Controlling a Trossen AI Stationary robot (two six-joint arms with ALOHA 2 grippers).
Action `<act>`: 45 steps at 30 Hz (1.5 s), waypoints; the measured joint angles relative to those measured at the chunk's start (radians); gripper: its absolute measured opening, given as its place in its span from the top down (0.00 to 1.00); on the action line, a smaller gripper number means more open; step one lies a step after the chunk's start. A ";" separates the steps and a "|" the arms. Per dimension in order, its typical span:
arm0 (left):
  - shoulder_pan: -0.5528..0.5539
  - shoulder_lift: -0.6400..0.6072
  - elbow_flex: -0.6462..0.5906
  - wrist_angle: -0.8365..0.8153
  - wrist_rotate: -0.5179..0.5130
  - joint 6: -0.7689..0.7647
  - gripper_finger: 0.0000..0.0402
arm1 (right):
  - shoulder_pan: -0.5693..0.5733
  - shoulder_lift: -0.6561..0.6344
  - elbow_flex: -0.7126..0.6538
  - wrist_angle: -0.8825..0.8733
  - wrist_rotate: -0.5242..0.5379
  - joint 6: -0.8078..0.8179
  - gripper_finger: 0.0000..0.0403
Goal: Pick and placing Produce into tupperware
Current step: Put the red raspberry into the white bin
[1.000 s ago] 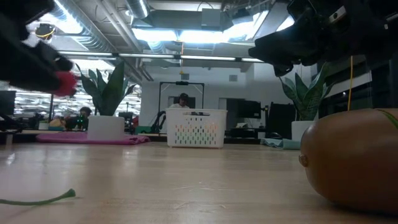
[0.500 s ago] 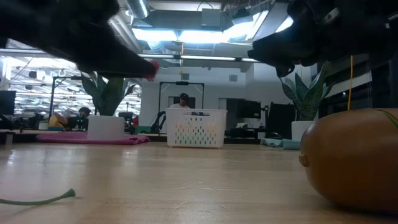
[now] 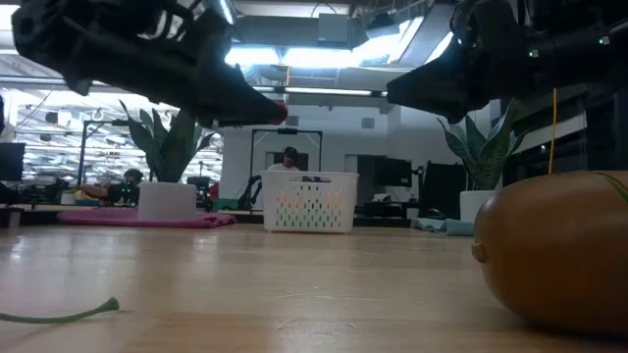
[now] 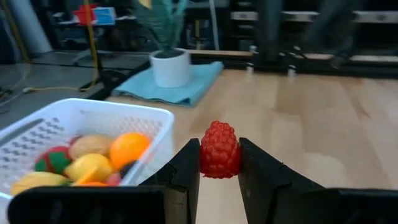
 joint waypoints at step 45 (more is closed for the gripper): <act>0.468 0.000 0.421 -0.852 0.514 0.064 0.81 | 0.000 0.000 0.000 -0.152 0.004 0.098 0.66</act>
